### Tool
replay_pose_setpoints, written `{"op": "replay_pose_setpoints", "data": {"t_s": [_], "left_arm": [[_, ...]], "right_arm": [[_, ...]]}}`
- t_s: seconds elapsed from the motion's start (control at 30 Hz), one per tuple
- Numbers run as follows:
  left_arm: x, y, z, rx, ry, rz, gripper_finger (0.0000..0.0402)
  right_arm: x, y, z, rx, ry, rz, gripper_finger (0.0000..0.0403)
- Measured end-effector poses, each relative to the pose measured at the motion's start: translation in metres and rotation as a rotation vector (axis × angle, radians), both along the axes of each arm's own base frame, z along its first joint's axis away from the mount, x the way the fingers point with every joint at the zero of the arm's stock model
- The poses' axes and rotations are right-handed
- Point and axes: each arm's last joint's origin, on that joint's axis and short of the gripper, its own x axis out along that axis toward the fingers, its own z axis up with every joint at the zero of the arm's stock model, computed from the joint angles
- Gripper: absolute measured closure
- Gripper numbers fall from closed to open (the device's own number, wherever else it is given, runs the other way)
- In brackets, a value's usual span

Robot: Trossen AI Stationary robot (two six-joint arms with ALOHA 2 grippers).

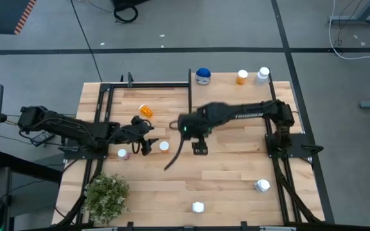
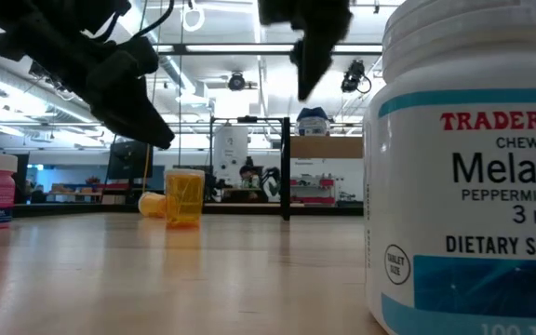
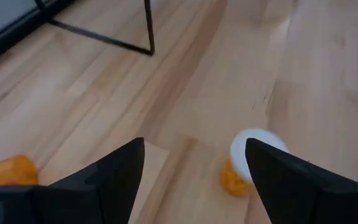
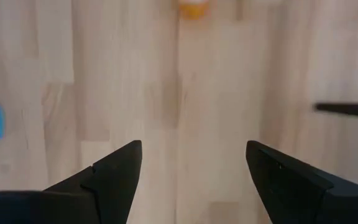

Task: Pick and place medicine bottles onto shelf by color
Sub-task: Put the bottom orange pill bottle on the shelf

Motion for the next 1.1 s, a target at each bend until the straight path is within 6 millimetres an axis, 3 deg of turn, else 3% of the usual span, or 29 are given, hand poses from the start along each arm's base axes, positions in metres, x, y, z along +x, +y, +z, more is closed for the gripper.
{"op": "replay_pose_setpoints", "data": {"t_s": [0.1, 0.3, 0.53, 0.67, 0.8, 0.93, 1.1], "left_arm": [[0.002, -0.001, 0.005, -0.014, -0.015, -0.019, 0.0101], [0.011, -0.003, 0.019, -0.02, -0.046, -0.068, 0.0095], [0.016, -0.001, 0.012, -0.003, 0.051, -0.058, 0.0094], [0.022, 0.002, 0.015, -0.001, 0.052, -0.042, 0.0094], [0.025, 0.002, 0.025, 0.011, 0.033, -0.055, 0.0094], [0.031, 0.0, 0.04, 0.02, -0.002, -0.098, 0.0094], [0.043, -0.011, 0.067, 0.009, -0.074, -0.208, 0.0095]], "right_arm": [[-0.001, 0.01, -0.023, 0.001, 0.041, -0.019, 0.0105], [0.003, 0.033, -0.051, 0.018, -0.015, -0.054, 0.0105], [-0.009, 0.055, -0.087, -0.123, -0.062, -0.087, 0.0108], [-0.03, 0.054, -0.087, -0.165, -0.138, -0.149, 0.0112], [-0.06, 0.055, -0.075, -0.106, -0.22, -0.233, 0.0112], [-0.083, 0.079, -0.065, 0.005, -0.362, -0.245, 0.0113], [-0.108, 0.112, -0.067, -0.015, -0.363, -0.241, 0.0113]]}}
